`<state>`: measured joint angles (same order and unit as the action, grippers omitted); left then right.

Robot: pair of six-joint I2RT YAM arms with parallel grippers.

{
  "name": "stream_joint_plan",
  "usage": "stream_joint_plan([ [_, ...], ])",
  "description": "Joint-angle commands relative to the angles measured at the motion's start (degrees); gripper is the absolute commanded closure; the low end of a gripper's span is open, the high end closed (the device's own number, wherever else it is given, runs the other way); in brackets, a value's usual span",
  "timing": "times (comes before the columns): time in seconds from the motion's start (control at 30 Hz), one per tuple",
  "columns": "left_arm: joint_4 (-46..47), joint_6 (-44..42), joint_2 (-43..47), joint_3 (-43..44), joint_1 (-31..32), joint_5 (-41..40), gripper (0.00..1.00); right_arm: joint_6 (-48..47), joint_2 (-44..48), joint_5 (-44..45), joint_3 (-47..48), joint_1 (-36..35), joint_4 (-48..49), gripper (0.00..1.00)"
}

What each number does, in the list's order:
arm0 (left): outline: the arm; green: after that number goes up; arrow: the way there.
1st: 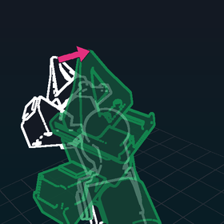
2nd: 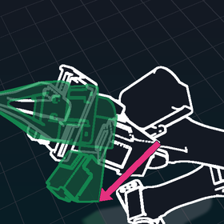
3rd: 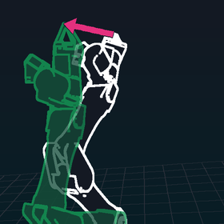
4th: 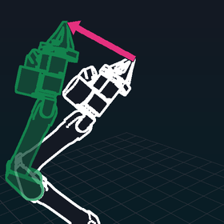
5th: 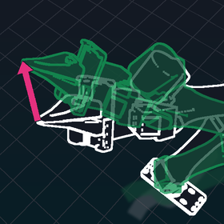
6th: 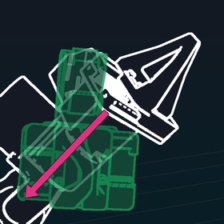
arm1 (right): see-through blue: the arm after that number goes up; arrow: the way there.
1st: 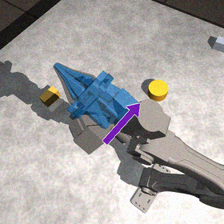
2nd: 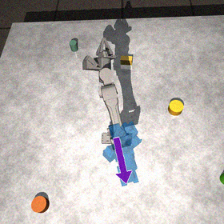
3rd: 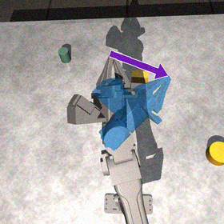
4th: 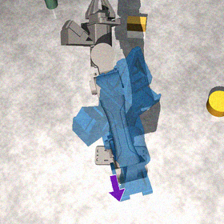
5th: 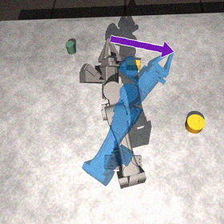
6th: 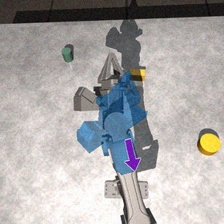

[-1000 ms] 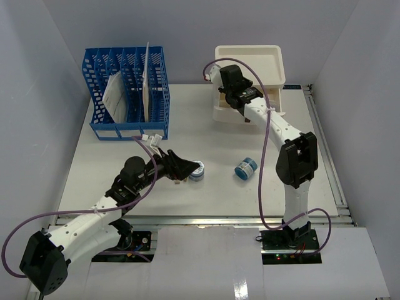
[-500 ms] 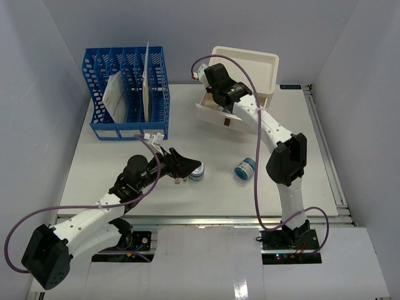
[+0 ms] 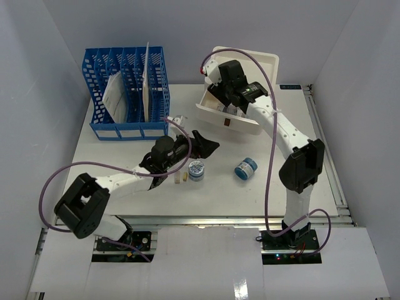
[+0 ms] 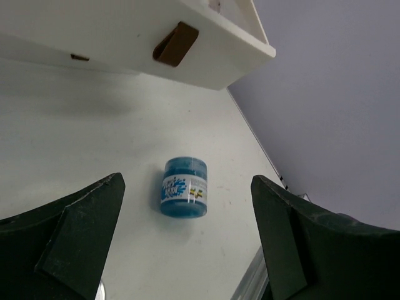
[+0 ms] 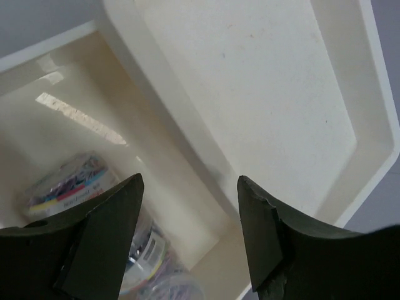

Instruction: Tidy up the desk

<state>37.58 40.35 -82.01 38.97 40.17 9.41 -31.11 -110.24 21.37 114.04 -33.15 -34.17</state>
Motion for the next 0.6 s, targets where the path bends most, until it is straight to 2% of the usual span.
stream_joint_plan([
  [0.0,4.6,-5.3,-5.5,5.5,1.2,-0.6,0.1,0.5,7.1,-6.4,-5.4,2.4,6.2,0.24],
  [0.2,2.5,-8.2,-13.8,13.2,2.3,-1.0,0.25,-4.8,6.1,-7.4,-9.4,6.3,6.5,0.25],
  [0.4,-1.0,-11.6,-20.4,20.7,2.9,-1.9,0.3,-6.5,3.7,-9.4,-10.8,7.8,6.5,0.32],
  [0.47,-1.6,-12.5,-22.3,23.3,2.9,-2.3,0.33,-6.9,2.8,-8.9,-10.6,8.1,7.2,0.41],
  [0.5,-1.6,-12.9,-23.2,24.5,3.0,-2.5,0.34,-7.4,2.3,-8.8,-10.4,8.3,7.4,0.5],
  [0.57,-1.9,-13.8,-25.0,26.7,3.0,-2.9,0.39,-8.0,1.3,-9.3,-10.0,8.4,7.5,0.61],
])
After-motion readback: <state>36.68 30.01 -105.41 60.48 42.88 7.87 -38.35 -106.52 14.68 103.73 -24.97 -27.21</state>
